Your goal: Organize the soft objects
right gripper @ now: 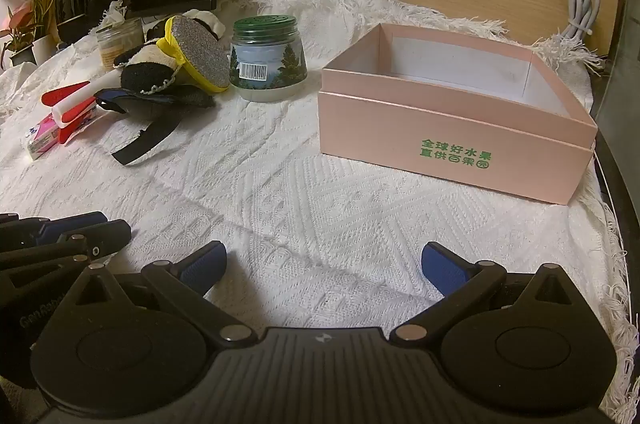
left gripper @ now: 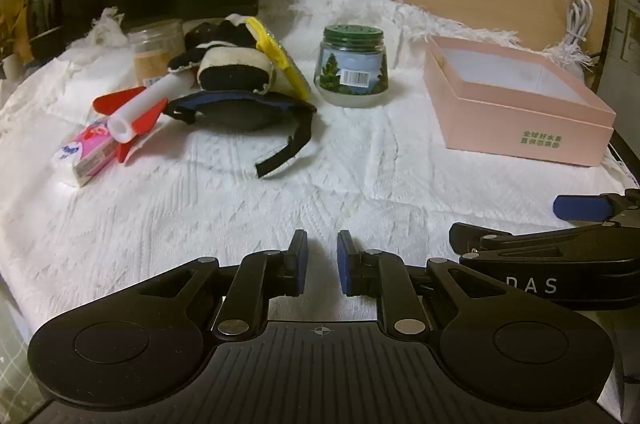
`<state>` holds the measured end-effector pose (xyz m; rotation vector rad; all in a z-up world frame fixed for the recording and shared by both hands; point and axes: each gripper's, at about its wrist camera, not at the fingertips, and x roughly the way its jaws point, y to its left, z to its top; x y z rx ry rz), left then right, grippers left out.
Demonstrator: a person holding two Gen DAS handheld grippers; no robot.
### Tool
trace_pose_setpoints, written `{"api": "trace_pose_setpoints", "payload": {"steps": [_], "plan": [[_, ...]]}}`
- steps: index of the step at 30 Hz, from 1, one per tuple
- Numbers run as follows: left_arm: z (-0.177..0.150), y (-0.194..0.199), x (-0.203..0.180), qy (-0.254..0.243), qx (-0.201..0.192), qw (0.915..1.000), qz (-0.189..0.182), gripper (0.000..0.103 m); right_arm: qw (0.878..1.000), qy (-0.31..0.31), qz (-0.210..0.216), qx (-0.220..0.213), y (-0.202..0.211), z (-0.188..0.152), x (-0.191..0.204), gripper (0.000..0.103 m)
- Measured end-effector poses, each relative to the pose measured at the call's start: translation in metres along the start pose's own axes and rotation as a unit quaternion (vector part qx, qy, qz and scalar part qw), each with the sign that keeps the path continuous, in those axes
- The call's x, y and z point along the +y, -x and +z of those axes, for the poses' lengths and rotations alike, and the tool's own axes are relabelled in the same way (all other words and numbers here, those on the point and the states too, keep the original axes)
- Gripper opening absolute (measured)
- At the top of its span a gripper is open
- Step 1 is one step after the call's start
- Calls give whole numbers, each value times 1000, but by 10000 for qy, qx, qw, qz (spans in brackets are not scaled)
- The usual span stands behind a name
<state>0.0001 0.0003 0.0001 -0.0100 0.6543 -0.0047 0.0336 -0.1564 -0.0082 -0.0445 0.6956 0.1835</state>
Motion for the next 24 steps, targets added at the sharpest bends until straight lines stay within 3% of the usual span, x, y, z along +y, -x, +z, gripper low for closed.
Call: {"api": "trace_pose_setpoints", "payload": {"steps": [24], "plan": [[0, 0, 0, -17, 9, 10000, 41, 18, 10000, -6, 5, 1, 0, 0, 0, 103]]}}
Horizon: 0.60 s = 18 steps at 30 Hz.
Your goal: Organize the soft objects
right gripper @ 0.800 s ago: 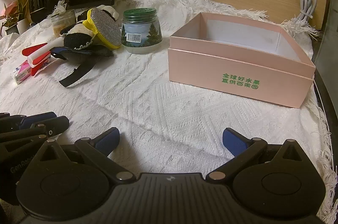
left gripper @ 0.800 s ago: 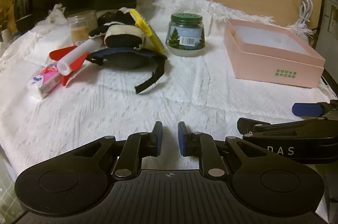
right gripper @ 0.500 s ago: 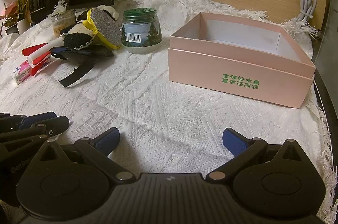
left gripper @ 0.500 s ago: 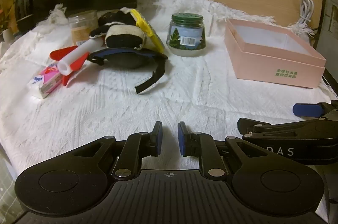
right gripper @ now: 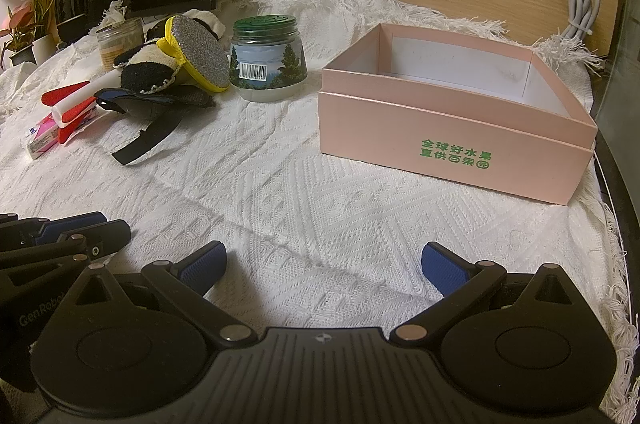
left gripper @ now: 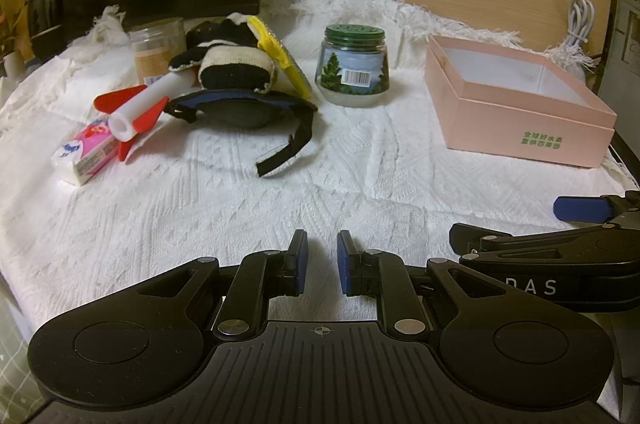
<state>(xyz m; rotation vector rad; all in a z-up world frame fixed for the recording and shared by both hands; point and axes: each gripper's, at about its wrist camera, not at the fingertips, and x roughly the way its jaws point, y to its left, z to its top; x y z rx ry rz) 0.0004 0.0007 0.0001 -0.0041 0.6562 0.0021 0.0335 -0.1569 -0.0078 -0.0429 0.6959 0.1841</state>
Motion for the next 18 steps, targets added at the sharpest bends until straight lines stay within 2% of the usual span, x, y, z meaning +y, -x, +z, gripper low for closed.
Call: {"api": "trace_pose_setpoints", "payload": {"steps": [18], "plan": [[0, 0, 0, 30, 5, 10000, 22, 18, 10000, 6, -5, 2, 0, 0, 0, 103]]}}
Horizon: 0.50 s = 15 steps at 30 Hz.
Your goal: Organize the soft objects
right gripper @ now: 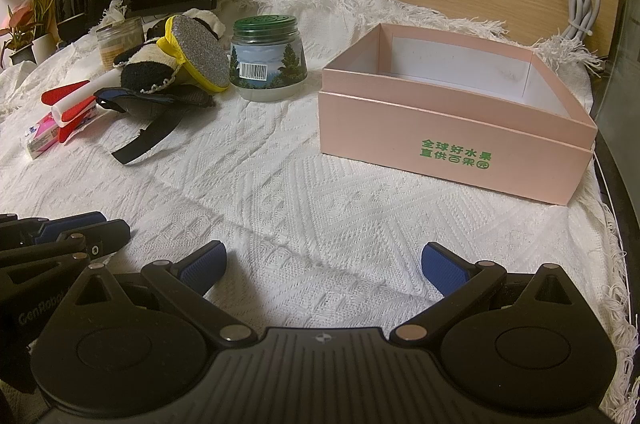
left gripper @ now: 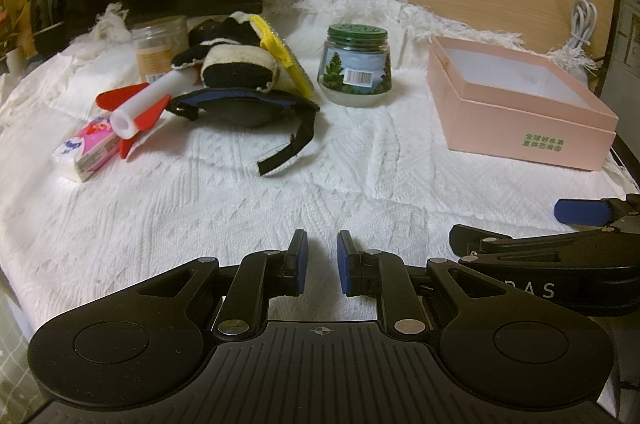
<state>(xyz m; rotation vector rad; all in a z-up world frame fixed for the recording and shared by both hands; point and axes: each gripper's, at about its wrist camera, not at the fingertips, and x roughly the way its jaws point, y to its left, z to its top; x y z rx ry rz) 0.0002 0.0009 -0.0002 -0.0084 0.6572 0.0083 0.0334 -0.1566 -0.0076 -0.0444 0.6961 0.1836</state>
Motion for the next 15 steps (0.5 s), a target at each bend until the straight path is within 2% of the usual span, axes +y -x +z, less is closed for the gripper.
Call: {"api": "trace_pose_setpoints", "payload": {"steps": [15], "plan": [[0, 1, 0, 17, 8, 10000, -1, 18, 10000, 2, -1, 0, 0, 0, 0, 103]]}}
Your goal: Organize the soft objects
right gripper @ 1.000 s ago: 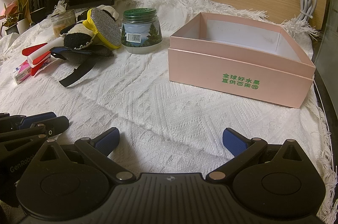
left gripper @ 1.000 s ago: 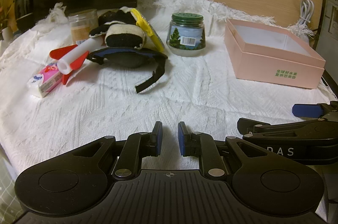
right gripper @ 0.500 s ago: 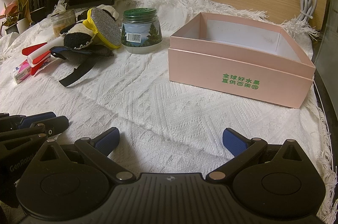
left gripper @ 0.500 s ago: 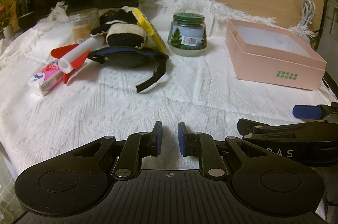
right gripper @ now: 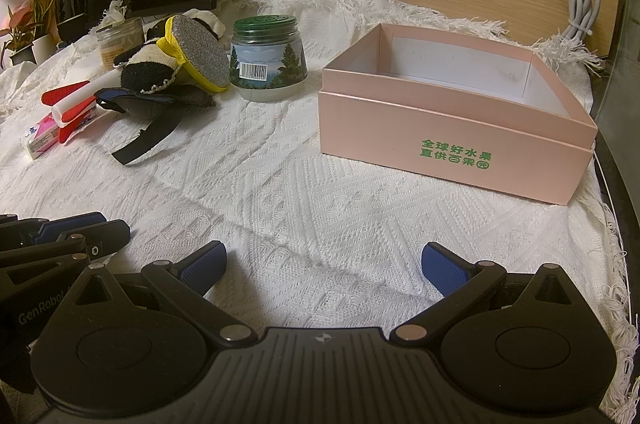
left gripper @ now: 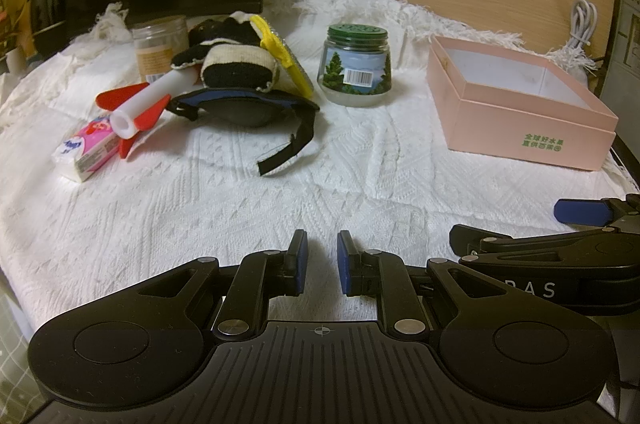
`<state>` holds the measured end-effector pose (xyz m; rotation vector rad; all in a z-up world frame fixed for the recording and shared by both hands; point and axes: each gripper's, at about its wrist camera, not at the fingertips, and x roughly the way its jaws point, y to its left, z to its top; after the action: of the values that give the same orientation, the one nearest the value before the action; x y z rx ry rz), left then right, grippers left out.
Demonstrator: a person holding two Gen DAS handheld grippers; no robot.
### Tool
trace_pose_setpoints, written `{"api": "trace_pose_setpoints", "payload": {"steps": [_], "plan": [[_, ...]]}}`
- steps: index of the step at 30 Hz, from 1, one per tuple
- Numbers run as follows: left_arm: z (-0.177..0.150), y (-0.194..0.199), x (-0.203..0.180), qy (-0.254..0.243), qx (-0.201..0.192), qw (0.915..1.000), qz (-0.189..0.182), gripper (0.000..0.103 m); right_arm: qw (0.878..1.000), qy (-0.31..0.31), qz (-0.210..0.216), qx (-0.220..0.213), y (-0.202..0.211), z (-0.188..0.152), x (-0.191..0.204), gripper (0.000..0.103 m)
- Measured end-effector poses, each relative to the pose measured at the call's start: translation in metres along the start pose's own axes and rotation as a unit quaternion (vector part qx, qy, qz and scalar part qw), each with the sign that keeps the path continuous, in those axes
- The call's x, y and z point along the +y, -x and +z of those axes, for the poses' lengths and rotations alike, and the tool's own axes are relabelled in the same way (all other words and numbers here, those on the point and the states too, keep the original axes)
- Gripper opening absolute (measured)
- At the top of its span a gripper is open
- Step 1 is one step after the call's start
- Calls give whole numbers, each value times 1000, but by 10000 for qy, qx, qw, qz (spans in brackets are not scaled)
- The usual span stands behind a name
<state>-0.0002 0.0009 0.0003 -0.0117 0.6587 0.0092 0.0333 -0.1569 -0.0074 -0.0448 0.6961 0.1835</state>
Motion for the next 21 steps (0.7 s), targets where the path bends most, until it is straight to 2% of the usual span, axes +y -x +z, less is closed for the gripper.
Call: {"api": "trace_pose_setpoints", "payload": {"steps": [21], "plan": [[0, 1, -1, 22, 0, 10000, -12, 18, 10000, -1, 2, -2, 0, 0, 0, 103]]}}
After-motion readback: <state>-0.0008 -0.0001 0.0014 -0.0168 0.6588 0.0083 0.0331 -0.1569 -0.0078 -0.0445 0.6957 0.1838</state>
